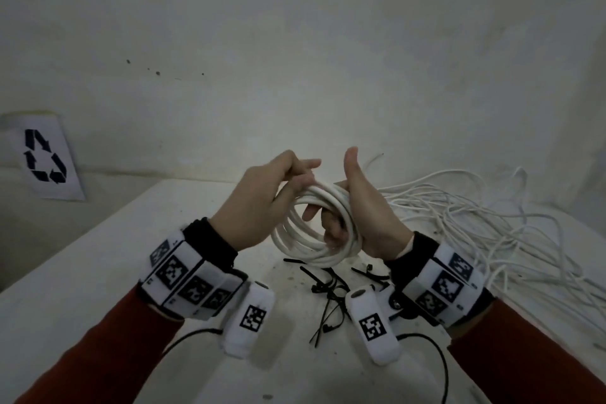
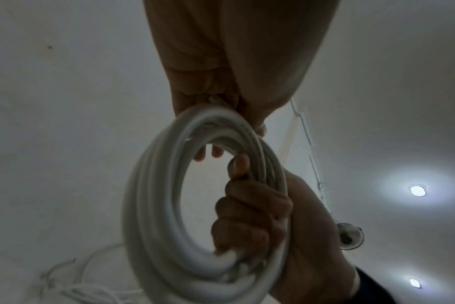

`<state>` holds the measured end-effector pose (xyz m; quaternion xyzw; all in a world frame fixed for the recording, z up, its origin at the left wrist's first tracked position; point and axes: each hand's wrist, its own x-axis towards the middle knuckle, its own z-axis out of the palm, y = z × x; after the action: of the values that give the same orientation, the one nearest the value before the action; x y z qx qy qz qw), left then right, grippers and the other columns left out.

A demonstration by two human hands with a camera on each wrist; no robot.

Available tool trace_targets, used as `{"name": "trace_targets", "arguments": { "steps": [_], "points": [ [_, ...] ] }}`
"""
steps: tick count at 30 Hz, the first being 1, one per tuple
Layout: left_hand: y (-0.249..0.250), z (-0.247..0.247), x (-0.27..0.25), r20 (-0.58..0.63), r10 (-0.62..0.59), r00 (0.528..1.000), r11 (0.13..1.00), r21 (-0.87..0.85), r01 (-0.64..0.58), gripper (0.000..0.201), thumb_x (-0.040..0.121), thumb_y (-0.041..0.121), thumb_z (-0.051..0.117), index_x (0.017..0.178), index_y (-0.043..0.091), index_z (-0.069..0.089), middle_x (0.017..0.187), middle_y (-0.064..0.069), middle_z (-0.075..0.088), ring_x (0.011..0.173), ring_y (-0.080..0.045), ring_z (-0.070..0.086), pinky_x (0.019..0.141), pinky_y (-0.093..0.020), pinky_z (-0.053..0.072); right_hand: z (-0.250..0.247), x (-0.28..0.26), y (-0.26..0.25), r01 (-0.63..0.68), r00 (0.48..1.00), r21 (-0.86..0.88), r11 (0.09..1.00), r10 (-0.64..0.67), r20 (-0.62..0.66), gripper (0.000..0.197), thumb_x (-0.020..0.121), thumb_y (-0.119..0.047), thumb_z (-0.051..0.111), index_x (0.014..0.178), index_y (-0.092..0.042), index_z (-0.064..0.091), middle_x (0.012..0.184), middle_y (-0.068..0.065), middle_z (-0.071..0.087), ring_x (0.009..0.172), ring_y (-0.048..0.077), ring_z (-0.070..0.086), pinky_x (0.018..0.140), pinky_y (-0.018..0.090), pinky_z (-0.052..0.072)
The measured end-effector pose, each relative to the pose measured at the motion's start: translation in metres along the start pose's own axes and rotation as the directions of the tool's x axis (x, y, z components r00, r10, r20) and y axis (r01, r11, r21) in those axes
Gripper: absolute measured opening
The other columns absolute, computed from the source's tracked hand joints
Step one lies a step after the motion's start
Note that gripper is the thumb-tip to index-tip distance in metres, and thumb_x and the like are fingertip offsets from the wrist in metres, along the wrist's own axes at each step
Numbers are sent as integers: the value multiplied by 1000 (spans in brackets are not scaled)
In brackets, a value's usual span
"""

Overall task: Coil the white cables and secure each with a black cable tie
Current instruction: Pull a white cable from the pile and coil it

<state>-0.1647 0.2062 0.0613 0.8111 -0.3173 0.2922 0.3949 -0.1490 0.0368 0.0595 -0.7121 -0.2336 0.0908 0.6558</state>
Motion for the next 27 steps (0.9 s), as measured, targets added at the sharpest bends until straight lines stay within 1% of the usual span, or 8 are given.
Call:
{"name": "trace_targets", "arguments": {
  "steps": [3,6,9,11,14,17,23,27],
  "points": [
    [-2,17,-8,-40,-103,994,994,-33,102,16,100,25,39,91,15,48,79,2,60,66,-4,53,64,-20,41,2,1,2,55,970,-82,995,-73,-230,92,95,-65,19,63,6,67,41,14,50,30,22,42,41,28,42],
    [-6,30,-12,26,-166,986,982,-89,168,31,100,40,32,100,16,52,82,3,59,77,-8,54,73,-20,41,4,3,8,81,922,-32,996,-87,-377,68,99,-55,29,58,-8,57,43,16,49,28,22,39,38,28,41],
    [-22,36,-13,121,-118,986,892,449,52,48,86,65,14,89,31,49,81,18,52,98,-1,36,89,-30,18,2,4,19,39,904,31,999,-22,-426,44,101,-49,29,78,-13,39,43,16,46,27,19,34,36,24,37],
    [-29,37,-11,163,-88,983,838,545,-16,51,84,67,17,88,29,50,80,18,50,98,2,34,89,-30,16,1,5,27,-11,902,57,998,34,-430,40,102,-47,27,83,-13,36,43,15,47,26,18,34,35,23,36],
    [-37,43,-15,231,-190,954,980,97,171,48,89,58,41,85,13,56,73,4,64,73,-12,58,70,-27,41,0,7,34,-12,888,17,1000,19,-459,41,103,-46,26,84,-12,37,44,15,45,25,18,34,33,21,34],
    [-34,53,-23,280,-324,904,876,-271,398,35,95,36,47,82,4,57,67,0,62,59,-10,62,62,-22,48,-3,13,39,39,858,-146,989,-108,-502,44,102,-46,27,82,-9,39,48,13,43,26,18,38,32,21,32],
    [-40,59,-27,343,-464,816,701,-421,576,43,98,40,39,75,7,54,53,3,42,48,-12,41,58,-31,41,-2,22,53,11,866,-164,986,-92,-492,39,103,-40,28,81,-10,40,46,6,44,31,17,43,34,22,35],
    [-52,60,-34,306,-517,800,692,-402,600,48,98,38,44,81,-6,55,58,1,38,47,-10,35,51,-22,36,-10,28,66,-17,927,-419,908,-143,-348,39,101,-43,33,76,-19,49,72,7,59,71,25,60,71,42,47]
  ]
}}
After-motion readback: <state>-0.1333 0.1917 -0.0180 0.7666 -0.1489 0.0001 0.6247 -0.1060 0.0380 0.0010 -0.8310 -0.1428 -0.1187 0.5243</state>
